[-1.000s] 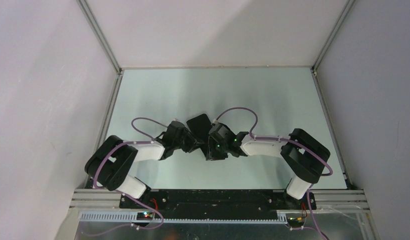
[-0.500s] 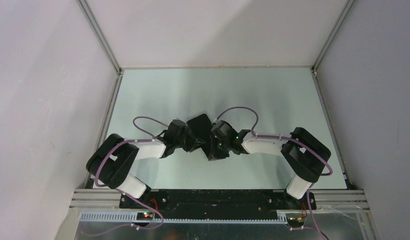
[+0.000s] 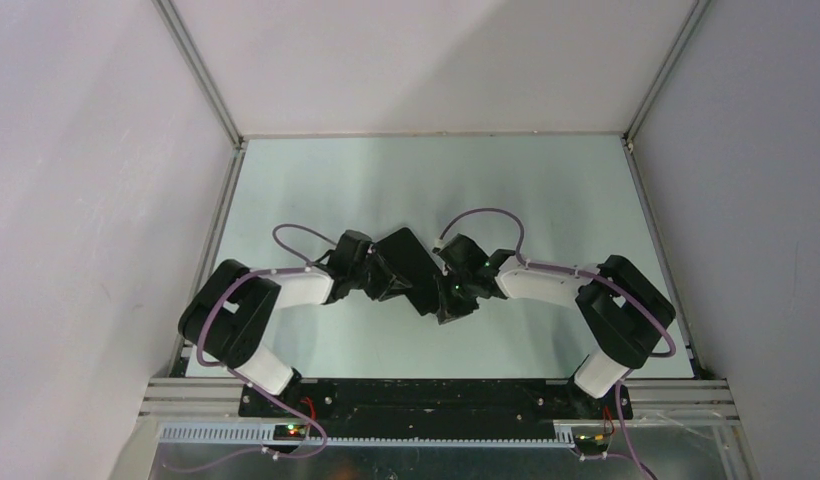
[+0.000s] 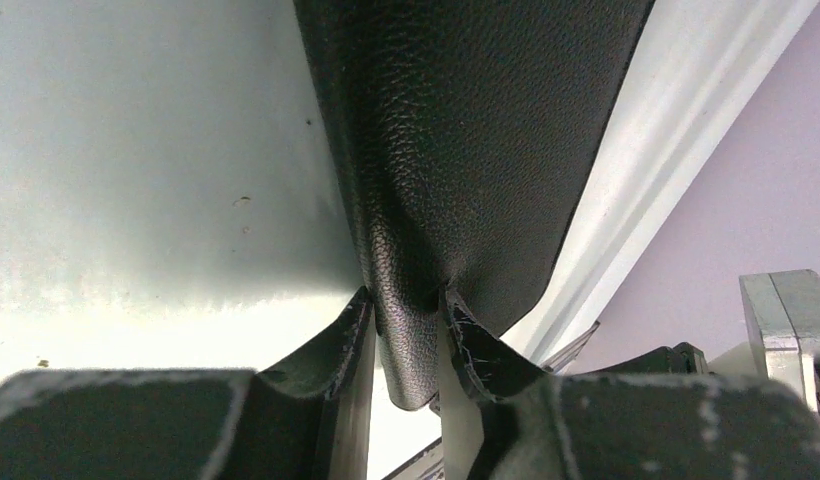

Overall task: Sort the hair-cutting tools
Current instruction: Zip the hairdressing tool bag at the center of the board.

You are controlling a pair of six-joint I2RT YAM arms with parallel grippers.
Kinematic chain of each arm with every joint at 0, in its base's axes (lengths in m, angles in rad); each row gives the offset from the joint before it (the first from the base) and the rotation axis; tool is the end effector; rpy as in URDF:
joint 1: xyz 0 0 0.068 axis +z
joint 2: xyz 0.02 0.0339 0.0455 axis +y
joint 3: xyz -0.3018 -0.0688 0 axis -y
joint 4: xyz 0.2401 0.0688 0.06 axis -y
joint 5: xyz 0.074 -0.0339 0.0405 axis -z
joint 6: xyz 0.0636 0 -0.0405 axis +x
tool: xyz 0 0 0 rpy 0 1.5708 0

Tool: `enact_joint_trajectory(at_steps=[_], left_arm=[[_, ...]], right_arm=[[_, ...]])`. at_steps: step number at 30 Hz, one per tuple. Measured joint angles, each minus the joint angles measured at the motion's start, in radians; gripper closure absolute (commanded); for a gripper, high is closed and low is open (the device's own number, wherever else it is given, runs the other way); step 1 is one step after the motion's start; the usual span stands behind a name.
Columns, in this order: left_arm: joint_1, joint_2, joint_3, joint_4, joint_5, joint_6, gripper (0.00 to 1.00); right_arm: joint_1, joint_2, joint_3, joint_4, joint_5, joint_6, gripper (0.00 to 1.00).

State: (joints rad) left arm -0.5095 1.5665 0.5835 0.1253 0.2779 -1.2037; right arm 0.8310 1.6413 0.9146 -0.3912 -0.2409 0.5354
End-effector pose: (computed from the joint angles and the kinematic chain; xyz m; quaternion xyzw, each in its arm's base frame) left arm 0.2448 -0.1568 0.1465 -0.2702 0.8892 -0.3462 0.1283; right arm 0.2045 0.2466 0.1778 -0.1691 0.9529 0.2315 0.0989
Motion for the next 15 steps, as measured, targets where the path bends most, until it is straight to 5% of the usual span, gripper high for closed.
enact_joint_trajectory(at_steps=[5,7,9,11,15], left_arm=[[0.013,0.015,0.048,-0.069,0.025,0.056,0.8],[0.016,0.015,0.068,-0.101,0.024,0.088,0.67],[0.02,0.008,0.082,-0.132,0.017,0.117,0.39],[0.029,-0.027,0.08,-0.176,-0.035,0.155,0.21],[0.072,-0.185,0.042,-0.234,-0.148,0.178,0.05]], right_arm=[[-0.003,-0.002,-0.002,-0.003,-0.001,-0.033,1.0],[0.009,-0.008,-0.003,0.011,-0.004,-0.036,1.0],[0.023,-0.015,-0.004,0.027,-0.005,-0.034,1.0],[0.034,-0.017,-0.003,0.024,-0.01,-0.027,1.0],[0.045,-0.016,0.003,-0.007,-0.029,0.009,1.0]])
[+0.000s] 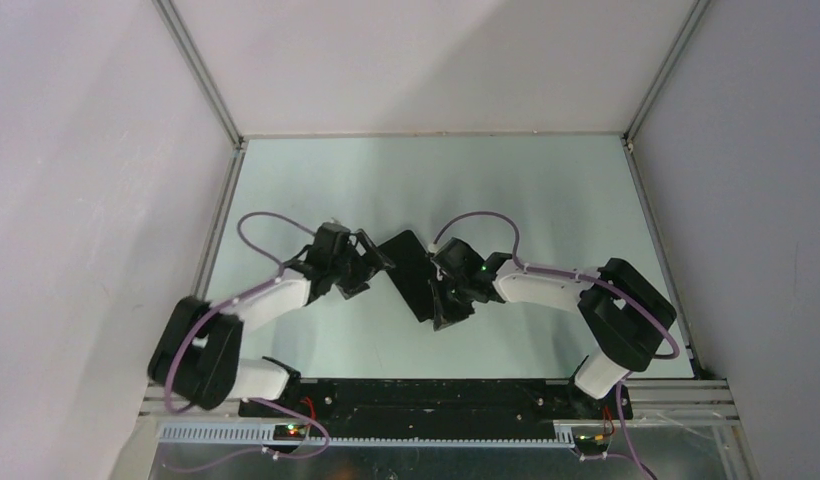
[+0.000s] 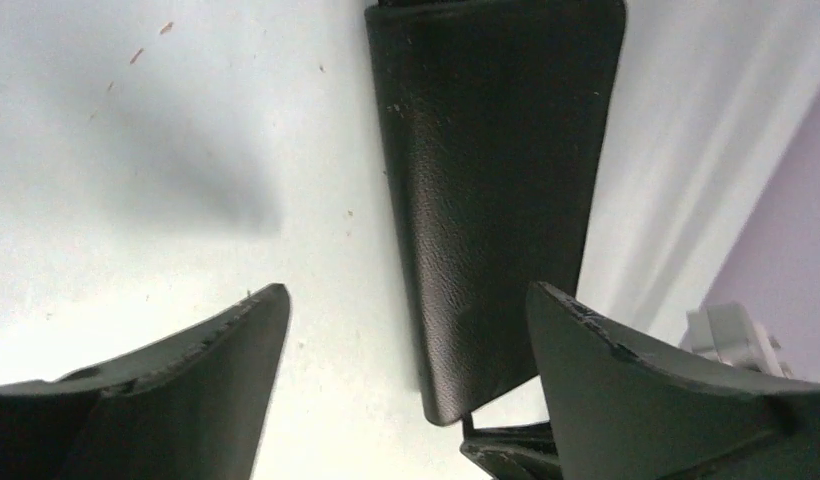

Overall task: Sort the hair-cutting tools
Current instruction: Zip the hairdressing tool bag at the center of the board.

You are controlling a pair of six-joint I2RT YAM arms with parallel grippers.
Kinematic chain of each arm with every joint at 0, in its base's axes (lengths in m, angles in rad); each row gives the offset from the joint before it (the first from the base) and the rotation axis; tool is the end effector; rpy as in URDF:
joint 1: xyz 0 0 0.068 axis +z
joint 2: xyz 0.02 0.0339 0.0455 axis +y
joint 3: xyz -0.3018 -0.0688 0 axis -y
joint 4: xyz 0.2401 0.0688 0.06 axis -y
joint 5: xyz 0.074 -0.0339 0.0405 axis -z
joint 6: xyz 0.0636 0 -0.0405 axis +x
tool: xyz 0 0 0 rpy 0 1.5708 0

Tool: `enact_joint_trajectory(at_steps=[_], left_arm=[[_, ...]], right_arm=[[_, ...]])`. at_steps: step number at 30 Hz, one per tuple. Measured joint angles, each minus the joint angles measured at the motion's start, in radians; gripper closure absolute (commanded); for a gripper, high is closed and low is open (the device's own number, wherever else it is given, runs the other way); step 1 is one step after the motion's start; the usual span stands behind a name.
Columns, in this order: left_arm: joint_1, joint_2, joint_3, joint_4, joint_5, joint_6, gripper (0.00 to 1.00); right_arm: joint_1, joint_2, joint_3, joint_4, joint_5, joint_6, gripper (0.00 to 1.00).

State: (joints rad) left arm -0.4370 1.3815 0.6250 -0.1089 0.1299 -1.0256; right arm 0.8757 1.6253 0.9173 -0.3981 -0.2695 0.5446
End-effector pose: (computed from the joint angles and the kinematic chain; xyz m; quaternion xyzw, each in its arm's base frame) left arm 0.2392 -0.1208 0.1844 -0.2502 0.9027 -0.2755 0.2159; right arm 0.1910 0.2554 0.1833 -0.1894 0.9460 0.2479 0.0878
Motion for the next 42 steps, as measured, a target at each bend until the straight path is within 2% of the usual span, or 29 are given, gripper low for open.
enact_joint_trajectory(at_steps=[6,9,13,20,22,26,32,42], left_arm=[[-0.018,-0.249,-0.172,0.015,-0.036,-0.077,0.03],[-0.078,-0.278,-0.23,0.018,-0.038,-0.13,0.08],[-0.157,-0.259,-0.247,0.039,-0.029,-0.183,0.17],[-0.189,-0.175,-0.248,0.114,-0.018,-0.241,0.38],[-0.198,-0.153,-0.246,0.132,-0.017,-0.252,0.46],[-0.205,-0.103,-0.221,0.136,-0.013,-0.257,0.71],[-0.211,-0.054,-0.167,0.091,-0.004,-0.253,0.83],[-0.213,-0.018,-0.109,0.023,-0.003,-0.214,0.9]], right_arm=[[0.012,0.02,0.067,0.001,-0.029,0.06,1.0],[0.016,0.042,0.098,0.014,-0.04,0.085,1.0],[0.025,0.074,0.127,0.021,-0.049,0.111,1.0],[0.027,0.126,0.174,0.023,-0.051,0.117,1.0],[0.027,0.137,0.179,0.022,-0.053,0.117,1.0],[0.023,0.139,0.181,0.013,-0.053,0.109,1.0],[0.005,0.141,0.191,-0.042,-0.042,0.059,1.0],[-0.059,0.138,0.188,-0.141,0.021,-0.08,1.0]])
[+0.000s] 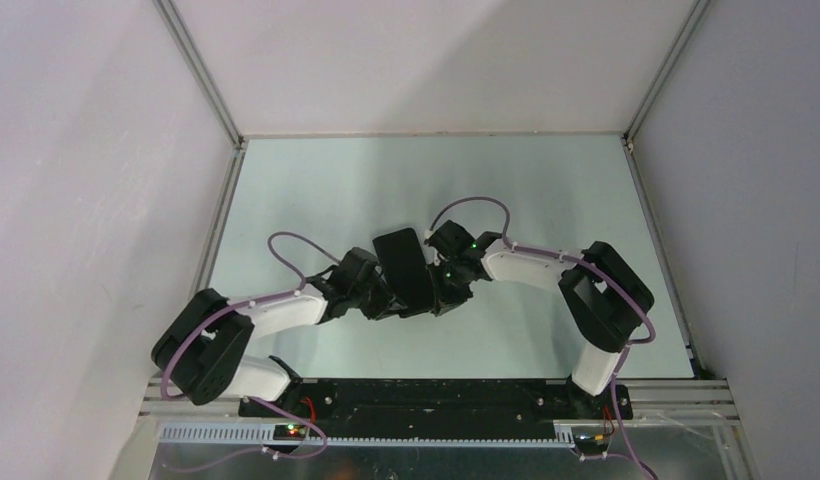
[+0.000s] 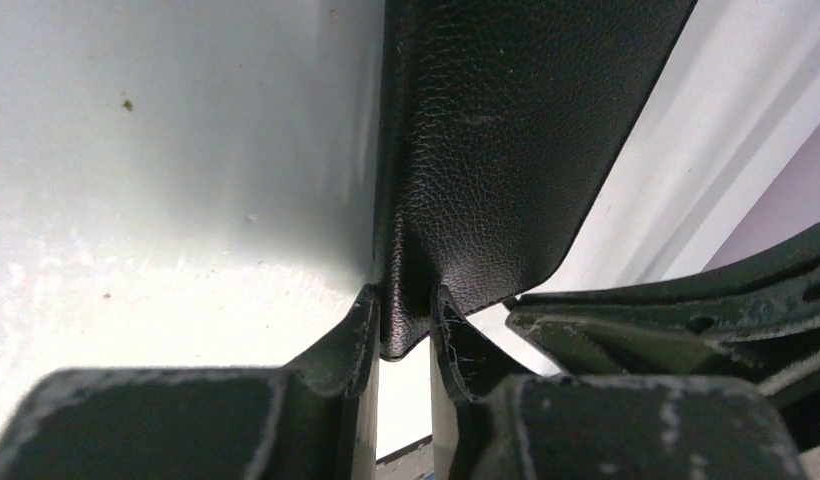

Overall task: Sort the hair-cutting tools
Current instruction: Zip the hairdressing tool bag at the center of the board.

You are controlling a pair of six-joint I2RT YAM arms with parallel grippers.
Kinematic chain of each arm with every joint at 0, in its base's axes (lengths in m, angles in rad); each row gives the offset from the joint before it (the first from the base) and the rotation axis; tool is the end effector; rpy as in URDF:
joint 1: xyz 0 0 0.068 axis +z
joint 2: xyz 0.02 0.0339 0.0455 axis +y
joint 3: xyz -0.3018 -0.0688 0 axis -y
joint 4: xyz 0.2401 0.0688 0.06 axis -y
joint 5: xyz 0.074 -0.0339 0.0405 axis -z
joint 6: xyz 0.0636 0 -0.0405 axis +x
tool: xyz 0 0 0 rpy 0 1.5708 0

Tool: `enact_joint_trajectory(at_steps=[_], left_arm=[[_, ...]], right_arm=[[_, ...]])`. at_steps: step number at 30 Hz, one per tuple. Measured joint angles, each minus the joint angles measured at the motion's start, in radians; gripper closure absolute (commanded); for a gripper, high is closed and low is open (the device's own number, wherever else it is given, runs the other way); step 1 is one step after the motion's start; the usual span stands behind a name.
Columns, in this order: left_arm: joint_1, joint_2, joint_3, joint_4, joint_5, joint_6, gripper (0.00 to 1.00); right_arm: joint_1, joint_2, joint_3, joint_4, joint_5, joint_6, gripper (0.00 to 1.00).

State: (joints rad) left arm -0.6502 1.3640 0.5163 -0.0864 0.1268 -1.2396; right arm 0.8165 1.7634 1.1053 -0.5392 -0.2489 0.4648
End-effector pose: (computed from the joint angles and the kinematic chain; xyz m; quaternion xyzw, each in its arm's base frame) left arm 0.1889 -0.1537 0.1583 -0.2563 0.9127 -0.2884 0.1342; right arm 0.2309 0.2686 0.1841 -0.1933 0.9559 0.2079 0.0748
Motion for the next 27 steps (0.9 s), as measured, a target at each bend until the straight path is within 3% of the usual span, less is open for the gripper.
enact_joint_trajectory(at_steps=[10,16,18,21,24,27], left_arm=[[0.045,0.054,0.072,-0.059,0.021,0.093,0.89],[0.109,0.165,0.221,-0.171,0.043,0.206,0.85],[0.13,0.216,0.29,-0.212,0.046,0.244,0.77],[0.161,0.266,0.357,-0.23,0.024,0.288,0.56],[0.18,0.254,0.348,-0.236,-0.014,0.305,0.39],[0.189,0.204,0.299,-0.236,-0.051,0.306,0.26]], right_arm=[[-0.102,-0.051,-0.081,-0.039,0.065,-0.058,1.0],[-0.055,-0.051,-0.09,-0.042,0.063,-0.062,1.0],[-0.037,-0.051,-0.09,-0.034,0.056,-0.058,0.95],[-0.022,-0.059,-0.09,-0.018,0.055,-0.05,0.81],[-0.01,-0.079,-0.09,0.005,0.073,-0.056,0.65],[0.016,-0.093,-0.084,0.024,0.115,-0.066,0.56]])
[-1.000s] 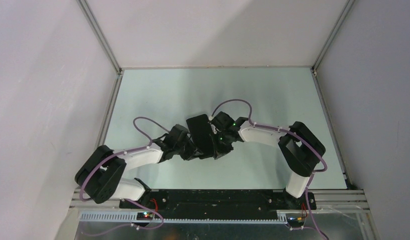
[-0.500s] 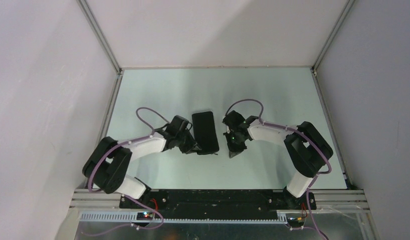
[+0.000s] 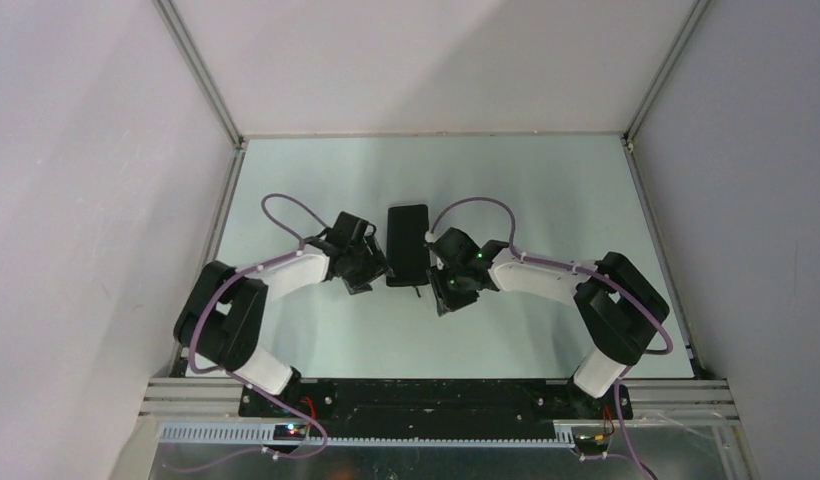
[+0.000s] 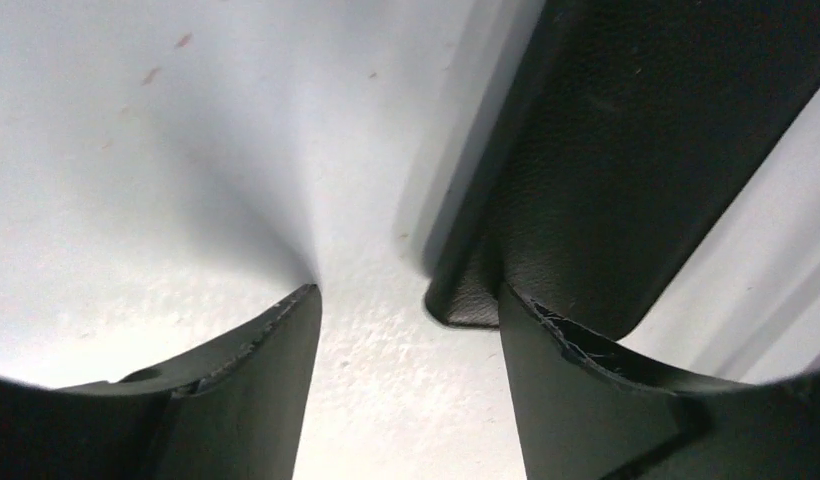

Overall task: Sort the hair-cutting tools
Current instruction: Zip the hairdressing tool bag at the center of the board.

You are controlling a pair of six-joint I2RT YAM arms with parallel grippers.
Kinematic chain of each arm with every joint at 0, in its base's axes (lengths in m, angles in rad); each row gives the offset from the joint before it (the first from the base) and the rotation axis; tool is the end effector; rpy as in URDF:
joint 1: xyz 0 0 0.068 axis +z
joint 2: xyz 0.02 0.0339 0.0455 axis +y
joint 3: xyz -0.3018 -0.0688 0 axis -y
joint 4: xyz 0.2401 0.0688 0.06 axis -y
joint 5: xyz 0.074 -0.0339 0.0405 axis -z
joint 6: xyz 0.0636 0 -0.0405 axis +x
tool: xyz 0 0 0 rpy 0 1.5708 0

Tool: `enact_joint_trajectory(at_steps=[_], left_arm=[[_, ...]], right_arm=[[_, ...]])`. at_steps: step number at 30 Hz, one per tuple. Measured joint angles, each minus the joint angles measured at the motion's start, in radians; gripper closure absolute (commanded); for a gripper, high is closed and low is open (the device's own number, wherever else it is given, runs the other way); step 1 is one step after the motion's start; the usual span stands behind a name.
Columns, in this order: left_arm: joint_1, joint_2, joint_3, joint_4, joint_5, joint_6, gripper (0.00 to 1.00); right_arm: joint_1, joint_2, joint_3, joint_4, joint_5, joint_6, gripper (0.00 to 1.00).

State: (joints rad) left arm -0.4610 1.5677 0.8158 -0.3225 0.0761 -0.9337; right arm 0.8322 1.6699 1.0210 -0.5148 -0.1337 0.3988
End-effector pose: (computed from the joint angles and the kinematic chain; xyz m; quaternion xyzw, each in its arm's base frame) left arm 0.2673 -0.1382 0.1743 -0.2177 0.9439 -0.1859 0.1645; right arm 0.2170 0.2510 0.1907 -0.2233 0.9514 0.1699 0.1269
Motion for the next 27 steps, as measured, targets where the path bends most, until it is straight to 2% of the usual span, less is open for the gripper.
enact_joint_trajectory(at_steps=[3,9,17,23,27], left_arm=[[0.003,-0.074,-0.053,-0.005,-0.025,-0.002,0.19],[0.003,-0.23,-0.13,-0.024,-0.056,-0.014,0.02],[0.003,-0.454,-0.215,-0.06,-0.137,-0.043,0.0],[0.003,-0.543,-0.248,-0.104,-0.153,-0.071,0.0],[0.003,-0.575,-0.248,-0.111,-0.153,-0.085,0.0]], right_arm=[[0.043,-0.001,0.016,0.026,0.07,-0.016,0.51],[0.115,0.0,0.052,0.094,0.201,-0.043,0.49],[0.17,0.068,0.113,0.188,0.325,-0.061,0.52],[0.182,0.139,0.136,0.214,0.348,-0.061,0.54],[0.185,0.19,0.159,0.213,0.364,-0.06,0.6]])
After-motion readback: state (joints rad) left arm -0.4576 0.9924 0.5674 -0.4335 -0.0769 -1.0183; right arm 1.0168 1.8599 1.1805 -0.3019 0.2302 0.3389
